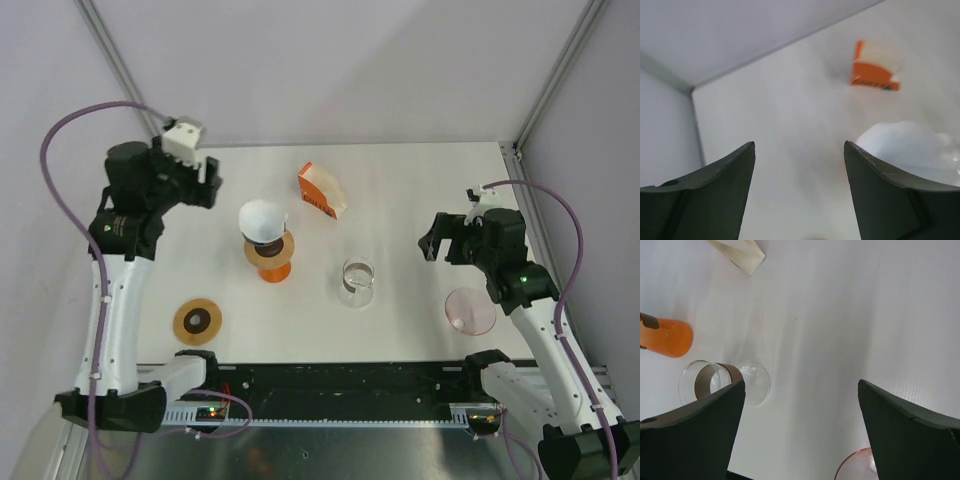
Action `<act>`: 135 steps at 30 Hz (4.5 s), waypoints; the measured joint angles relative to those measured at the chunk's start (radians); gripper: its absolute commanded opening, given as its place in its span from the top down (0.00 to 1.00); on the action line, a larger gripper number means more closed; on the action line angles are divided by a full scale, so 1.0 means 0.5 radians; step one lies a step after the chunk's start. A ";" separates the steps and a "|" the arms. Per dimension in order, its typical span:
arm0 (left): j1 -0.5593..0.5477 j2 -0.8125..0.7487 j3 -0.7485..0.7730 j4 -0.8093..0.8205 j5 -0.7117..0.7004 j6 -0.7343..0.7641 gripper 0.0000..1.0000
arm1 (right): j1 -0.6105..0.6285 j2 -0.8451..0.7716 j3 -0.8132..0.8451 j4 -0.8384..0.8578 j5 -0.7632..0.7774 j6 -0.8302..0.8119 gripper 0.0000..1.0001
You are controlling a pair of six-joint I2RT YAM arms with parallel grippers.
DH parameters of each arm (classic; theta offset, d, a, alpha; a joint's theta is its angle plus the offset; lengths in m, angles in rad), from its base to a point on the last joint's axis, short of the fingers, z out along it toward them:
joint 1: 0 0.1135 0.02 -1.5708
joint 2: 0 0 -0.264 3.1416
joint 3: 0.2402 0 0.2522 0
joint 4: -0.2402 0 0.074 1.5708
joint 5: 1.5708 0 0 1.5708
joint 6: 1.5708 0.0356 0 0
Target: Place the coffee filter in the dripper
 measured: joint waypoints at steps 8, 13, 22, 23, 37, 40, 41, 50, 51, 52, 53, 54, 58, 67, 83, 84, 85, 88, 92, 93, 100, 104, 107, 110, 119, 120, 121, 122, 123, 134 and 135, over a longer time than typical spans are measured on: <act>0.742 -0.138 -0.686 -0.060 0.070 0.131 0.28 | 0.000 0.018 0.000 0.002 -0.036 -0.027 0.01; 1.062 -0.196 -1.091 -0.125 0.075 0.389 0.30 | 0.001 0.049 0.000 0.021 -0.071 -0.025 0.01; 1.438 -0.237 -1.599 -0.127 0.090 0.800 0.35 | 0.000 0.111 0.000 0.050 -0.075 -0.020 0.01; 1.439 -0.238 -1.646 -0.128 0.098 0.829 0.36 | 0.000 0.122 0.000 0.051 -0.075 -0.019 0.01; 1.442 -0.163 -1.811 -0.079 0.193 0.965 0.53 | 0.001 0.214 0.014 0.050 -0.046 0.034 0.01; 1.442 -0.187 -1.837 -0.066 0.187 0.980 0.54 | 0.001 0.232 0.055 0.027 -0.020 0.034 0.01; 1.442 -0.188 -1.845 -0.061 0.187 0.986 0.54 | 0.001 0.240 0.069 0.024 -0.014 0.034 0.01; 1.447 -0.148 -1.852 -0.037 0.230 1.001 0.57 | 0.090 0.330 0.150 -0.021 0.076 0.079 0.01; 1.448 -0.148 -1.852 -0.037 0.233 1.002 0.57 | 0.111 0.343 0.161 -0.027 0.089 0.085 0.01; 1.448 -0.149 -1.852 -0.037 0.236 1.003 0.57 | 0.130 0.352 0.172 -0.032 0.101 0.089 0.01; 1.450 -0.150 -1.852 -0.037 0.239 1.010 0.57 | 0.150 0.359 0.184 -0.035 0.119 0.095 0.01; 1.450 -0.153 -1.853 -0.037 0.240 1.016 0.57 | 0.167 0.362 0.192 -0.036 0.133 0.101 0.01; 1.450 -0.166 -1.859 -0.035 0.245 1.022 0.55 | 0.222 0.372 0.222 -0.037 0.182 0.117 0.01; 1.450 -0.334 -1.842 -0.058 0.290 1.016 0.52 | 0.275 0.446 0.228 -0.034 0.221 0.121 0.01; 1.450 -0.051 -1.853 -0.101 0.245 1.067 0.60 | 0.320 0.494 0.228 -0.036 0.275 0.076 0.01; 1.450 -0.023 -1.853 -0.097 0.243 1.066 0.61 | 0.322 0.494 0.228 -0.037 0.285 0.069 0.01; 1.449 0.005 -1.853 -0.086 0.244 1.067 0.62 | 0.323 0.494 0.228 -0.039 0.291 0.063 0.01; 1.447 0.019 -1.849 -0.072 0.246 1.062 0.66 | 0.327 0.494 0.228 -0.047 0.304 0.052 0.01; 1.406 0.011 -1.862 -0.041 0.236 1.044 0.73 | 0.332 0.494 0.228 -0.047 0.304 0.044 0.01; 1.384 -0.002 -1.875 -0.028 0.223 1.038 0.77 | 0.333 0.494 0.228 -0.048 0.304 0.043 0.01; 1.141 -0.169 -1.991 0.055 0.026 0.977 0.99 | 0.336 0.495 0.228 -0.058 0.304 0.022 0.01; 1.099 -0.220 -1.998 0.074 -0.034 0.942 1.00 | 0.343 0.492 0.228 -0.084 0.304 0.008 0.01; 1.095 -0.245 -2.000 0.146 -0.061 0.926 1.00 | 0.343 0.477 0.228 -0.108 0.305 -0.004 0.01; 1.095 -0.261 -1.991 0.238 -0.078 0.909 1.00 | 0.343 0.443 0.228 -0.125 0.307 -0.010 0.01; 1.095 -0.204 -1.630 0.228 -0.059 0.842 1.00 | 0.343 0.347 0.228 -0.132 0.301 -0.037 0.01; 1.094 -0.190 -1.578 0.217 -0.056 0.833 1.00 | 0.343 0.340 0.228 -0.132 0.301 -0.037 0.01; 1.091 -0.171 -1.505 0.203 -0.053 0.816 1.00 | 0.343 0.332 0.228 -0.132 0.301 -0.038 0.01; 1.089 -0.160 -1.456 0.195 -0.050 0.798 1.00 | 0.343 0.325 0.228 -0.132 0.301 -0.038 0.01; 1.083 -0.146 -1.390 0.181 -0.040 0.778 1.00 | 0.343 0.315 0.228 -0.131 0.301 -0.039 0.01; 0.581 0.108 -0.546 0.164 -0.078 0.432 1.00 | 0.343 0.207 0.176 -0.107 0.248 -0.051 0.01; 0.541 0.132 -0.499 0.175 -0.089 0.411 1.00 | 0.343 0.192 0.165 -0.107 0.248 -0.053 0.01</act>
